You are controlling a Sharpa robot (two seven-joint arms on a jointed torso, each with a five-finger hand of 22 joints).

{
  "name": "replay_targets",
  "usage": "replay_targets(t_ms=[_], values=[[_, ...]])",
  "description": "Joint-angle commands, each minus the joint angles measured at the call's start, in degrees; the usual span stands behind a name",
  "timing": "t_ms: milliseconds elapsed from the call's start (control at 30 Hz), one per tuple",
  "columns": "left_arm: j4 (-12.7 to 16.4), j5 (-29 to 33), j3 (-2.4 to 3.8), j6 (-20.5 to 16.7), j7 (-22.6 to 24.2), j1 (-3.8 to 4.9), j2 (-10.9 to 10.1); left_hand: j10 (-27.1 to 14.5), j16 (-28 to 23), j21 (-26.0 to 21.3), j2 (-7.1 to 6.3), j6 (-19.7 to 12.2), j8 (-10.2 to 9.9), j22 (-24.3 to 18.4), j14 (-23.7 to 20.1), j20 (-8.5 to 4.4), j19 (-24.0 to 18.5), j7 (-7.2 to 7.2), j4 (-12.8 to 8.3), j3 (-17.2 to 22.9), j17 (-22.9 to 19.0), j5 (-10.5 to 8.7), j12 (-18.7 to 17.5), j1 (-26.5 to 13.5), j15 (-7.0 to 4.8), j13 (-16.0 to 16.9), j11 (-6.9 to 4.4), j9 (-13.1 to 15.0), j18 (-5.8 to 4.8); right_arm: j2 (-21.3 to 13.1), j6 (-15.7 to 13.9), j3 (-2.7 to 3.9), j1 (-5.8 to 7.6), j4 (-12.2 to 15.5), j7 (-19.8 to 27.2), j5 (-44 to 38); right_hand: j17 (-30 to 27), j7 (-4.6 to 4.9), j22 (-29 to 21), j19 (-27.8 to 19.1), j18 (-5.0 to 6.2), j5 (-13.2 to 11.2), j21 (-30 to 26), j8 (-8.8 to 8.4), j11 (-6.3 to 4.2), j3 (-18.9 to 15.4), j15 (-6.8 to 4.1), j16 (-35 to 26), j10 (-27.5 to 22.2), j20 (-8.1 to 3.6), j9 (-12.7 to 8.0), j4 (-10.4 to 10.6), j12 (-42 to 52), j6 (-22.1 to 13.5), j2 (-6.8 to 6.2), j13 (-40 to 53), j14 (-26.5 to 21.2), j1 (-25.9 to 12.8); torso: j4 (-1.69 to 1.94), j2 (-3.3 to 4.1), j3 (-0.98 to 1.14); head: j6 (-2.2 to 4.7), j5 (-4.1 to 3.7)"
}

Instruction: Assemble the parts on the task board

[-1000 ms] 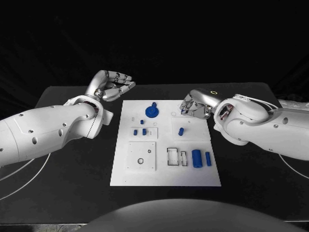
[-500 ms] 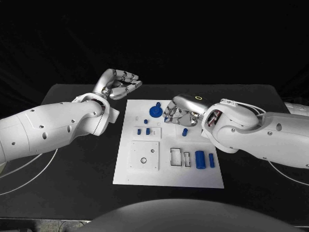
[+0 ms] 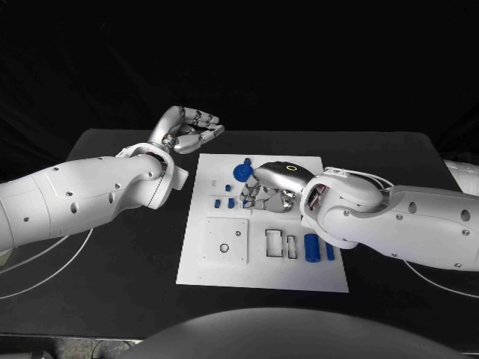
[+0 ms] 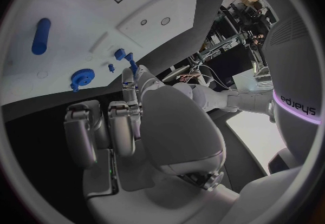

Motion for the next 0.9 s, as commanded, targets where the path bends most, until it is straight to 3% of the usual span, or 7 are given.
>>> replay_targets(t_ms=[33, 167, 467, 900], values=[[0.1, 0.2, 0.07, 0.9, 0.7, 0.02, 0.1, 0.4, 0.0, 0.1, 0.55, 0.3, -0.3, 15.1, 3.9, -0.15, 5.9, 0.11, 0.0, -0.5, 9.9, 0.19, -0.2, -0.1, -0.48, 0.0, -0.12, -0.1, -0.86, 0.4, 3.6, -0.01, -0.65, -0.5, 2.6, -2.0, 15.1, 0.29, 15.1, 6.0, -0.8, 0.2, 0.3, 0.06, 0.36, 0.4, 0.44, 0.2, 0.1, 0.41, 0.1, 0.0, -0.3, -0.1, -0.25, 0.0, 6.2, 0.5, -0.08, 0.02, 0.05, 0.0, 0.24], [0.1, 0.2, 0.07, 0.9, 0.7, 0.02, 0.1, 0.4, 0.0, 0.1, 0.55, 0.3, -0.3, 15.1, 3.9, -0.15, 5.9, 0.11, 0.0, -0.5, 9.9, 0.19, -0.2, -0.1, -0.48, 0.0, -0.12, -0.1, -0.86, 1.0, 4.6, -0.03, -1.47, -1.0, 3.2, -2.5, 15.1, 0.29, 15.1, 6.0, -0.8, 0.1, 0.3, 0.04, 0.37, 0.4, 0.45, 0.2, 0.1, 0.42, 0.1, 0.0, -0.4, -0.1, -0.27, 0.0, 6.2, 0.5, -0.17, 0.07, 0.09, 0.0, 0.07], [0.2, 0.2, 0.07, 0.9, 0.8, 0.02, 0.1, 0.4, 0.1, 0.1, 0.63, 0.3, -0.4, 15.1, 3.9, -0.15, 5.9, 0.12, 0.0, -0.5, 9.9, 0.2, -0.2, 0.0, -0.48, 0.0, -0.12, -0.1, -0.86, 2.1, 4.9, -0.04, -3.25, -2.3, 3.7, -1.9, 15.1, 0.3, 15.1, 6.0, -0.8, 0.1, 0.3, 0.01, 0.39, 0.4, 0.47, 0.2, 0.1, 0.44, 0.1, 0.0, -0.4, -0.2, -0.3, 0.0, 6.2, 0.4, -0.01, 0.11, 0.14, 0.0, -0.05], [0.2, 0.2, 0.07, 0.8, 0.7, 0.03, -0.1, 0.4, 0.1, 0.1, 0.63, 0.3, -0.4, 15.1, 3.9, -0.15, 5.9, 0.12, 0.0, -0.5, 9.9, 0.2, -0.2, 0.0, -0.48, 0.0, -0.12, -0.1, -0.86, 3.4, 5.9, -0.05, -4.36, -3.4, 3.7, -0.9, 15.1, 0.32, 15.1, 6.0, -0.8, 0.1, 0.3, -0.01, 0.39, 0.4, 0.48, 0.2, 0.1, 0.45, 0.1, 0.0, -0.4, -0.2, -0.31, 0.0, 6.2, 0.4, 0.02, 0.03, 0.06, 0.0, -0.38]])
